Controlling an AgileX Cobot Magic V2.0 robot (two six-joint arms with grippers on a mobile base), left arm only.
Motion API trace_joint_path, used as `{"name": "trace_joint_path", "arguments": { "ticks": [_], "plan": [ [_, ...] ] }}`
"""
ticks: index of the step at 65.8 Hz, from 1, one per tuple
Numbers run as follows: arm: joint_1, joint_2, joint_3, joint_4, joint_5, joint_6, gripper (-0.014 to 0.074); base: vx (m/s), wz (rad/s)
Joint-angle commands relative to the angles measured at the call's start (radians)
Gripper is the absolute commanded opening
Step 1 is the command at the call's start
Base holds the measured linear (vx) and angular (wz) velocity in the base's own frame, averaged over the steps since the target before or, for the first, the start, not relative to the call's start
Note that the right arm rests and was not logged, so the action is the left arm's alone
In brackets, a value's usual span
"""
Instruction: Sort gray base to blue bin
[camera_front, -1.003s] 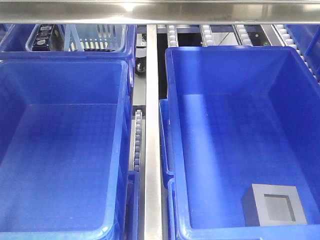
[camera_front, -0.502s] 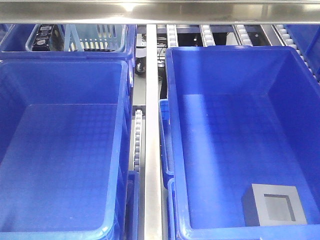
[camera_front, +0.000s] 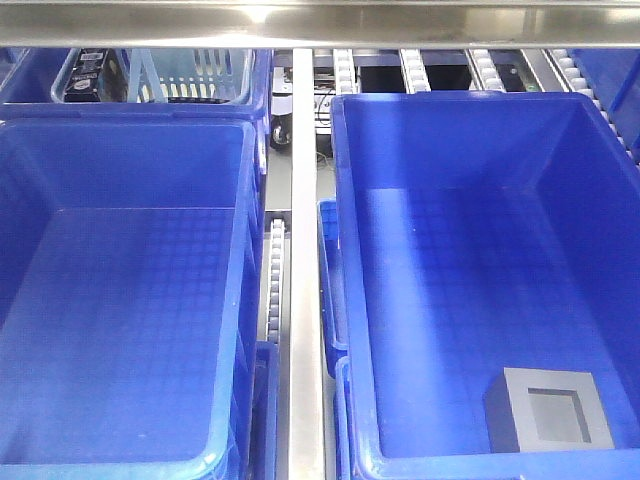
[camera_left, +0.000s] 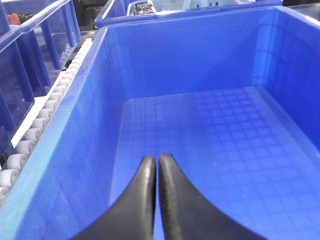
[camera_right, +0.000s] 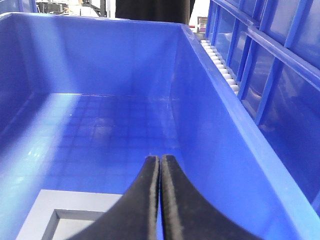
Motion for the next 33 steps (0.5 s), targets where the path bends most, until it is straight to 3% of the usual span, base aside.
{"name": "trace_joint_path", "arguments": {
  "ticks": [1,33],
  "plan": [
    [0.0,-0.013,-0.006,-0.008,-0.067,-0.003,-0.0006,0.0,0.0],
    [0.0,-0.013,-0.006,-0.008,-0.067,-0.003,-0.0006,0.0,0.0]
  ]
}}
